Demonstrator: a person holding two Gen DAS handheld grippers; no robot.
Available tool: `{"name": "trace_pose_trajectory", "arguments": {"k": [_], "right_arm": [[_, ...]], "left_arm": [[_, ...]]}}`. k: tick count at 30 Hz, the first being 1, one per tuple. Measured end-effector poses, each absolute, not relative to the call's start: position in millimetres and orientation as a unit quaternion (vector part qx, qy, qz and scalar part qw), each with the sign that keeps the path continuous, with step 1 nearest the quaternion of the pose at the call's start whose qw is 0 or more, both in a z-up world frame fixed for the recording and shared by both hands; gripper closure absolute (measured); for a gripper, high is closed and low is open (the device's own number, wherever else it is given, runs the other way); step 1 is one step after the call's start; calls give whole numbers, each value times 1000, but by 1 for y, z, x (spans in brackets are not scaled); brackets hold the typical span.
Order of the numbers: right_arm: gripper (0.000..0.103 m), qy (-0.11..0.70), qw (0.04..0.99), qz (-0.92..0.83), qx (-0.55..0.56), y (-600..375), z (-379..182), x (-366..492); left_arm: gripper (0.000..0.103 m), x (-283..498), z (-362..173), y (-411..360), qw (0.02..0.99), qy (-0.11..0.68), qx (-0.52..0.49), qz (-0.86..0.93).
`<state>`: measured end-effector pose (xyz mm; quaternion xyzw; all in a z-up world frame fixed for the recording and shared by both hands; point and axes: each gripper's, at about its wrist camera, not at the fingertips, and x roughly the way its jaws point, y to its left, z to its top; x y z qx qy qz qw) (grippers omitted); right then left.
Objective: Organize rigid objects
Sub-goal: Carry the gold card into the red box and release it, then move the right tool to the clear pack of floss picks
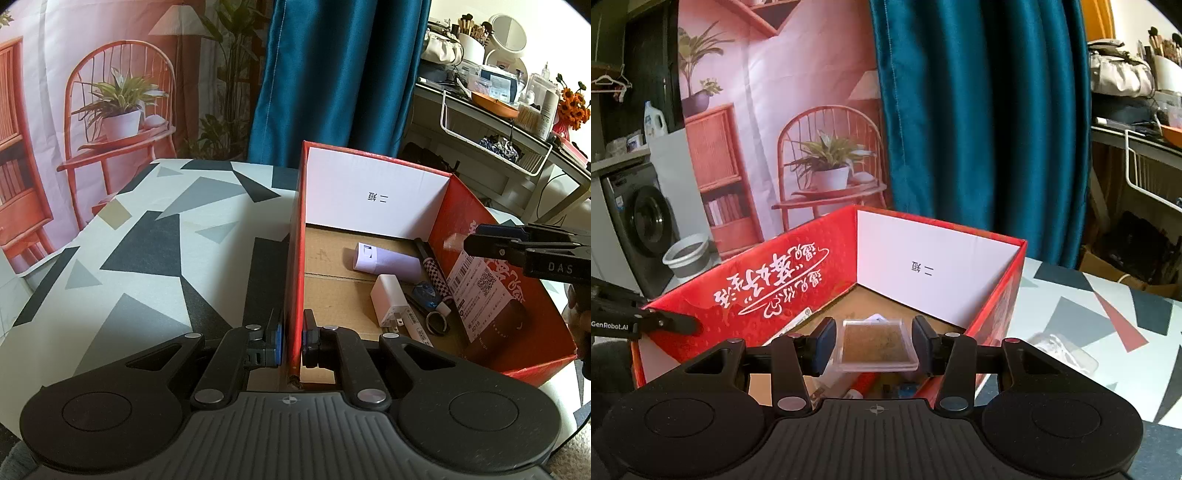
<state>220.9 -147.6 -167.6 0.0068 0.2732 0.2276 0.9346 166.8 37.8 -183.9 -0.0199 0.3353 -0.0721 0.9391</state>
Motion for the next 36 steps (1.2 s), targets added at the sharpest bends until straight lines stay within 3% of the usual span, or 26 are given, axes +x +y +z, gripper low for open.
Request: {"name": "trace_pose_trajectory", "arguments": {"k": [14,19,21,22,25,36], "right_arm": [[61,203,969,137,43,-200,-151,214],[54,209,972,67,80,-240,-170,223],[45,219,971,46,84,-251,-183,230],[31,224,970,36,81,-255,-189,234],[1,249,967,20,43,-260,-206,251],[1,312,948,22,-61,-237,-262,313]], "left_arm": [[93,166,-185,38,939,335,-17,-71],[93,167,-185,37,939,336,-18,-70],[93,166,-185,38,939,335,-19,-71],[93,167,-185,38,939,336,-19,-72],[93,167,-185,38,939,334,-19,-73],[93,165,-183,34,940,335,-2,-69]]}}
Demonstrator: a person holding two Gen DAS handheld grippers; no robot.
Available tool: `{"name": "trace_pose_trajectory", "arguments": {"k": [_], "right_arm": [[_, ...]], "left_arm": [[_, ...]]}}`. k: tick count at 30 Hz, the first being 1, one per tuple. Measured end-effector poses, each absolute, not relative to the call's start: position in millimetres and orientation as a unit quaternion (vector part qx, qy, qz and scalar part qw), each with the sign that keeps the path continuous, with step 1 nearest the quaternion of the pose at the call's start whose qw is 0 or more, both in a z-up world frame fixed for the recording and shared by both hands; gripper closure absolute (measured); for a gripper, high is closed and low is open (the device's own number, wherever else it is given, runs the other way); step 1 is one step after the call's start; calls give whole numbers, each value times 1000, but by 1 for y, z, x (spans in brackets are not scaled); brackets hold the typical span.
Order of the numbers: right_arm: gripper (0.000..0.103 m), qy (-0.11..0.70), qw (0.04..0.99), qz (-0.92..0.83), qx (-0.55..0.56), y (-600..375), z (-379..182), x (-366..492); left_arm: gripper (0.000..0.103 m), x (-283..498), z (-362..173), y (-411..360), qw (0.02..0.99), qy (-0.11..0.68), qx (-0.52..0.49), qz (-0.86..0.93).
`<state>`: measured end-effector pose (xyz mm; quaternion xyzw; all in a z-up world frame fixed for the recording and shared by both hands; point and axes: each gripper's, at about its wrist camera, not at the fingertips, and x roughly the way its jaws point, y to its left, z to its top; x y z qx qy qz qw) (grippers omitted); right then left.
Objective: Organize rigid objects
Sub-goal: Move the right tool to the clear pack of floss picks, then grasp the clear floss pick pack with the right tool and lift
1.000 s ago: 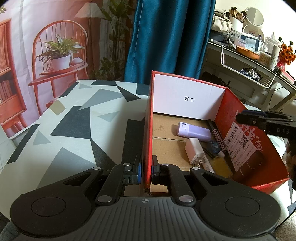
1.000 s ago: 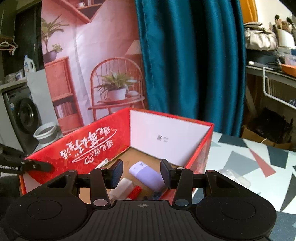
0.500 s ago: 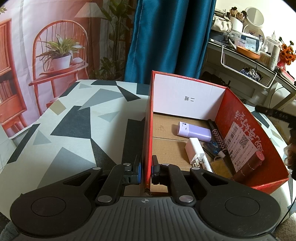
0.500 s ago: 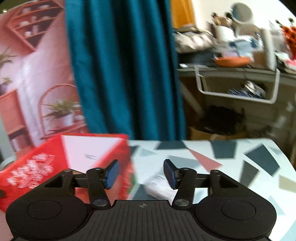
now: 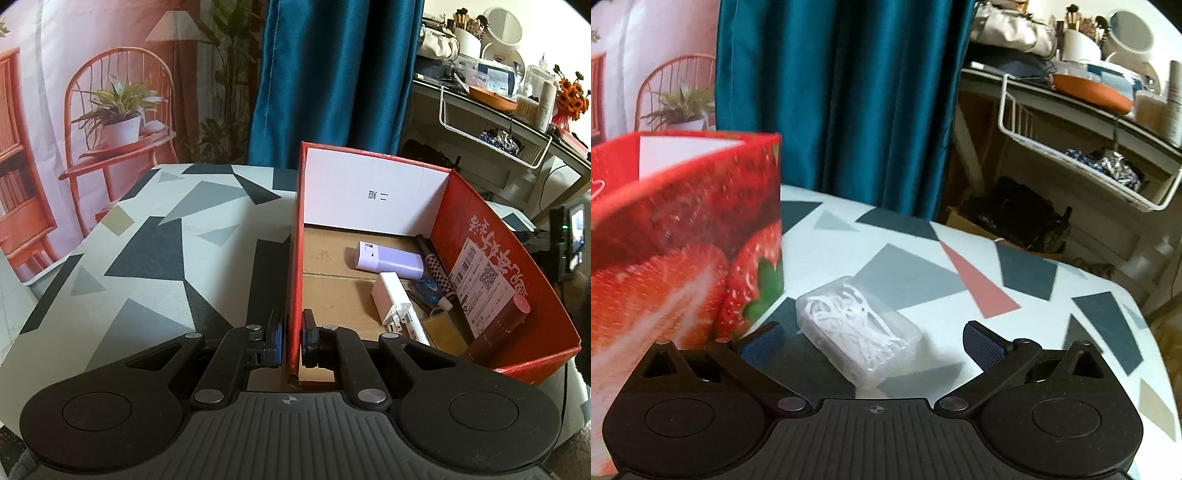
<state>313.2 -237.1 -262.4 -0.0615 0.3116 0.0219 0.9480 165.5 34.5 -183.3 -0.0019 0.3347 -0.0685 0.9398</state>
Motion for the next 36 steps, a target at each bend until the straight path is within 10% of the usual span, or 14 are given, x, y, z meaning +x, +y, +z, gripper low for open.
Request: {"name": "trace_pose_trajectory", "arguments": {"k": [36], "right_arm": [[28,312,946,24,-85,-222,-280,303]], "left_arm": [[93,166,-183,35,939,339,-3,-67]]}}
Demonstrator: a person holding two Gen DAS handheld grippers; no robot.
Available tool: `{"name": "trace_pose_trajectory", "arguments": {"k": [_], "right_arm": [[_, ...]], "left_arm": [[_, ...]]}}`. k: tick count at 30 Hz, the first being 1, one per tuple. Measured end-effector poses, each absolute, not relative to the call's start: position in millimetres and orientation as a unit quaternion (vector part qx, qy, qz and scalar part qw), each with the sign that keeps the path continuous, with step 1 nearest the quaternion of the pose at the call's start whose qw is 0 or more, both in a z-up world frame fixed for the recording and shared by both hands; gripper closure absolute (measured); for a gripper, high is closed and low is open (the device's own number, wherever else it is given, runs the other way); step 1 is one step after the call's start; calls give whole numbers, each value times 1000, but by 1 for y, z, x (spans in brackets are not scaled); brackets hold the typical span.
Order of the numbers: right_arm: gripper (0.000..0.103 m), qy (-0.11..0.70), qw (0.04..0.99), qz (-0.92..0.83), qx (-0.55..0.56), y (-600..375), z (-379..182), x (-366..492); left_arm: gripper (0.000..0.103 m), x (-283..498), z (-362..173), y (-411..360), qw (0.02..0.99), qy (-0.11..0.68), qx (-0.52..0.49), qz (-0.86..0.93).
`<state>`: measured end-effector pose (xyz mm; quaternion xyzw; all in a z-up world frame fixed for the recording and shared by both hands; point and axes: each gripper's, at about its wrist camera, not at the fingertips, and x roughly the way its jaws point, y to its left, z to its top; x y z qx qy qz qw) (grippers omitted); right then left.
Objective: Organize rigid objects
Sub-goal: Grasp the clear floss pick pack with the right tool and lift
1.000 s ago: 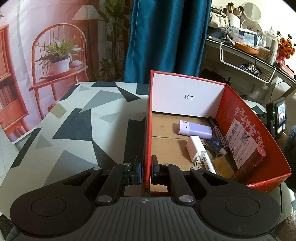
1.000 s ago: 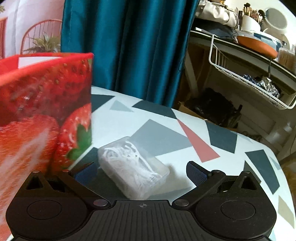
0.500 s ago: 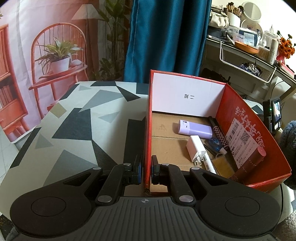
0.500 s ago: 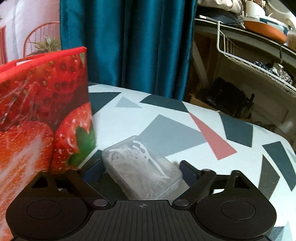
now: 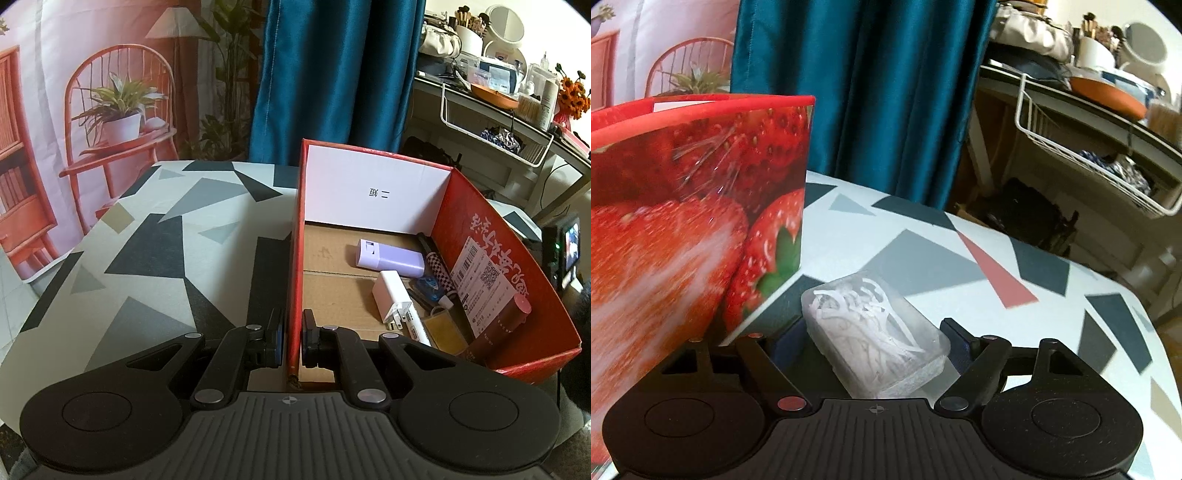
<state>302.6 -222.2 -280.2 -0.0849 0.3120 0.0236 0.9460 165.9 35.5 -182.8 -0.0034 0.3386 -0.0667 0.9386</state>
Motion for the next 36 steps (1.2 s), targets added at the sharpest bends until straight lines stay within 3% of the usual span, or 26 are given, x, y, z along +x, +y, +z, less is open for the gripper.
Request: {"name": "trace_pose_trajectory", "arguments": {"k": [8,21,36], "right_arm": [[28,311,945,36,-95,-210,-276,269],[28,298,954,23,1,-226,-255,230],[28,174,980,97,2,-200,-154,216]], "left_arm": [[93,166,-183,35,939,338,-4,-68],[93,167,-184,37,939,337,-14,-72],[93,168,-183,35,938,340,-8,-73]]}}
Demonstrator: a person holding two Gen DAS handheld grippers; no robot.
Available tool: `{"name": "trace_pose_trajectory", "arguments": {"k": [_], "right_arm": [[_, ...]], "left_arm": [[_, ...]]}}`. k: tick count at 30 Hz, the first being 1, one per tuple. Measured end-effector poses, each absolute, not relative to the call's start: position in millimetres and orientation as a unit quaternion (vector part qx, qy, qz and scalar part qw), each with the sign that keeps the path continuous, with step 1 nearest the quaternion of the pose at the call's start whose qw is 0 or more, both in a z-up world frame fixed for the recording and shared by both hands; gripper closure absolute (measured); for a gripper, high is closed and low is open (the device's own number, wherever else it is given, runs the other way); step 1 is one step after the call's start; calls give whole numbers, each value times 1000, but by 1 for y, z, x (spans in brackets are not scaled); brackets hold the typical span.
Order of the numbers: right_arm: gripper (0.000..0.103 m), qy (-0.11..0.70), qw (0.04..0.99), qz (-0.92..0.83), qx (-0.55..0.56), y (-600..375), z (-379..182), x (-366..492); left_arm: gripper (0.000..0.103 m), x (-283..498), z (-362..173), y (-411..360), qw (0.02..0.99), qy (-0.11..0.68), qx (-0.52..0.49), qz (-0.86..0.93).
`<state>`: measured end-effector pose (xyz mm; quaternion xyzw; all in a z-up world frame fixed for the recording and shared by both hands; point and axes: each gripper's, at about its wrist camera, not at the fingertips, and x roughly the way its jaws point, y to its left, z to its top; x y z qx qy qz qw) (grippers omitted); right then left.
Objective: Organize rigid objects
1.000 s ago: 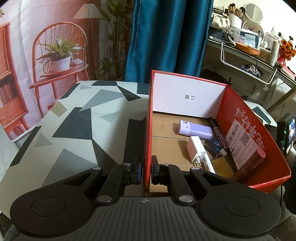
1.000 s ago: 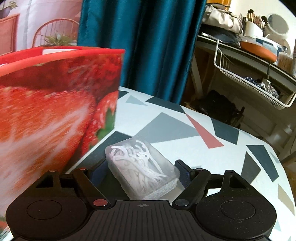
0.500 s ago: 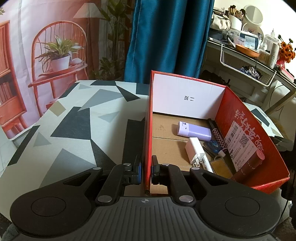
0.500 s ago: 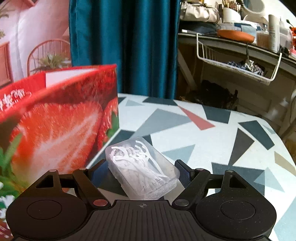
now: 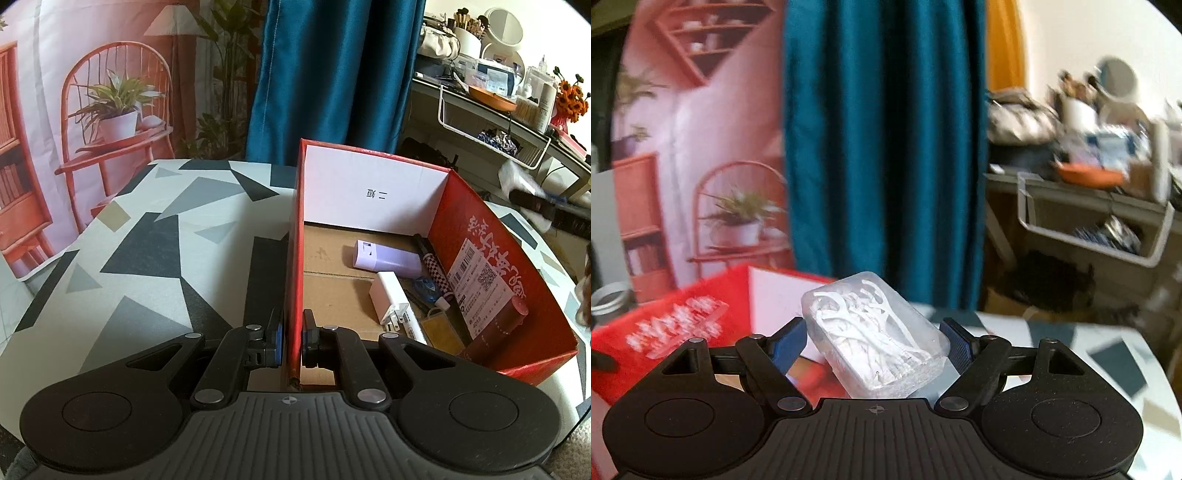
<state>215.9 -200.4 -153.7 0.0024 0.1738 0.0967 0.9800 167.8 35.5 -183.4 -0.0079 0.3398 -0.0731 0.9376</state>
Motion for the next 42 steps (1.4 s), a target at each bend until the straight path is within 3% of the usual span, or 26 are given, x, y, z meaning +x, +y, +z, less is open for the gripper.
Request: {"name": "trace_pose_trajectory", "arguments": {"k": [12,25,30,32,33,40,41,42], "right_arm": [[28,211,956,199,-46,-138,-147,221],[26,272,939,199,-76,-113,-161,224],[18,281,939,181,-77,-111,-158,226],[3,270,945,172,-67,-115,-151,222],[0,262,949,166,-58,-117,-146,220],[0,247,962,118,20,-140,-108,203],[0,249,961,113,30,-143,-103,200],[0,250,962,104,37,-144,-98,196]], "left_arm": [[93,168,-183,35,937,341,-5,-72],[93,168,-181,37,939,336,-10,-77],[93,166,-176,38,941,329,-13,-80],[93,166,-174,39,942,326,-14,-82],[93,166,-172,39,942,325,-15,-82],[92,162,-152,35,947,306,-8,-93],[90,161,-148,34,948,304,-5,-95],[81,160,-143,33,949,301,-2,-96]]}}
